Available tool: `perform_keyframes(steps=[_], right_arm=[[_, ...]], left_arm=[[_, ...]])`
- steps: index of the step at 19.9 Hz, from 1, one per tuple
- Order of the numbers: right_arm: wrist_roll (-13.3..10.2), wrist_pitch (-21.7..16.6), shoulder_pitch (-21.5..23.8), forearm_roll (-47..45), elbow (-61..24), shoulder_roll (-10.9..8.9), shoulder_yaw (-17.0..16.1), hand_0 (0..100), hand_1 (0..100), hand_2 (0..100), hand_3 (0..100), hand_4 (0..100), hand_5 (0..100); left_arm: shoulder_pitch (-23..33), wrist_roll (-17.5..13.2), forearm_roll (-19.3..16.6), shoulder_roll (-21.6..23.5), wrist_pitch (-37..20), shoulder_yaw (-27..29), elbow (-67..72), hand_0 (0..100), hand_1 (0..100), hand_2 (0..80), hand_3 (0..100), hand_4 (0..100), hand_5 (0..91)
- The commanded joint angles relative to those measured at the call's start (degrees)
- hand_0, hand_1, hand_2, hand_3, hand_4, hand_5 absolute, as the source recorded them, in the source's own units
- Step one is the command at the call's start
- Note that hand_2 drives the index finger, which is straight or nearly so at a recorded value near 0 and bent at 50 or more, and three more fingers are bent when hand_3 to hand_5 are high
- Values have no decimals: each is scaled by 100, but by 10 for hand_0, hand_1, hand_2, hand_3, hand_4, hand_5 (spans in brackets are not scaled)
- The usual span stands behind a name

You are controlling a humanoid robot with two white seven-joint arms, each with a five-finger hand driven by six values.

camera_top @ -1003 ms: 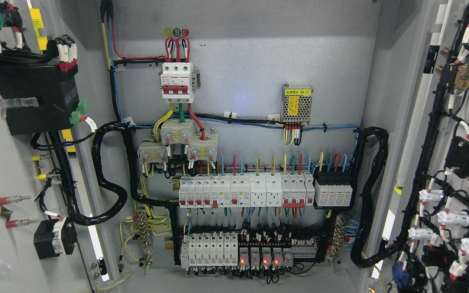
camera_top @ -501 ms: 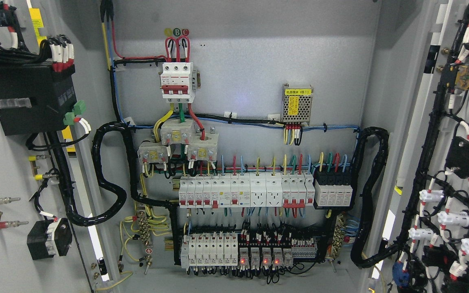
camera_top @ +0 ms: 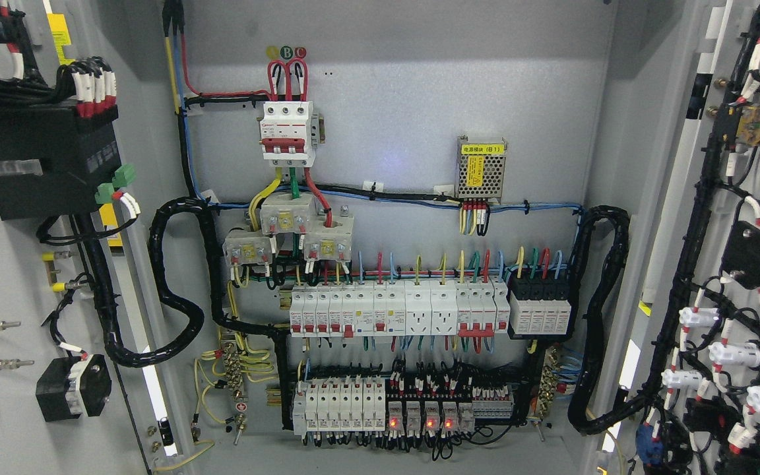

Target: Open door with both hands

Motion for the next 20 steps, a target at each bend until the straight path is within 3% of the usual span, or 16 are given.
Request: perform_keyframes(steps=[1,4,7,10,13,15,17,20], right_arm=[[4,5,468,5,15,-135,-685,0,500,40,0,0,0],[39,-12,872,5,-46,-714,-1266,0,500,40,0,0,0],[39,-222,1233,23,-143,-1180,-1521,0,500,40,0,0,0],[-13,-705,1786,223,-660,-1357,-1899,0,500,40,0,0,0],[-5,-820,2331,952,-1170,-1384,-2312,0,500,40,0,0,0],[-4,-1048,2744,1304,-1487,-1384,-2532,0,500,40,0,0,0],[-4,-1478,3209,1760,-1698,-1419,-2734,0,500,40,0,0,0],[-13,-1839,3763,1930,-2057,-1691,-3085,0,500,40,0,0,0]], left_arm=[[-16,5,5,-13,-6,2,18,120,556,0,0,0,0],[1,-4,5,-4,-24,2,9,120,556,0,0,0,0],[36,-21,23,4,-24,11,-183,120,556,0,0,0,0],[334,-152,14,48,-24,-6,-1191,120,556,0,0,0,0],[712,-1204,5,232,-32,2,-2544,120,556,0,0,0,0],[897,-1646,14,321,-68,55,-3318,120,556,0,0,0,0],[1160,-1709,5,391,-76,117,-4126,120,556,0,0,0,0],[1870,-1709,-30,636,-76,125,-5864,120,556,0,0,0,0]])
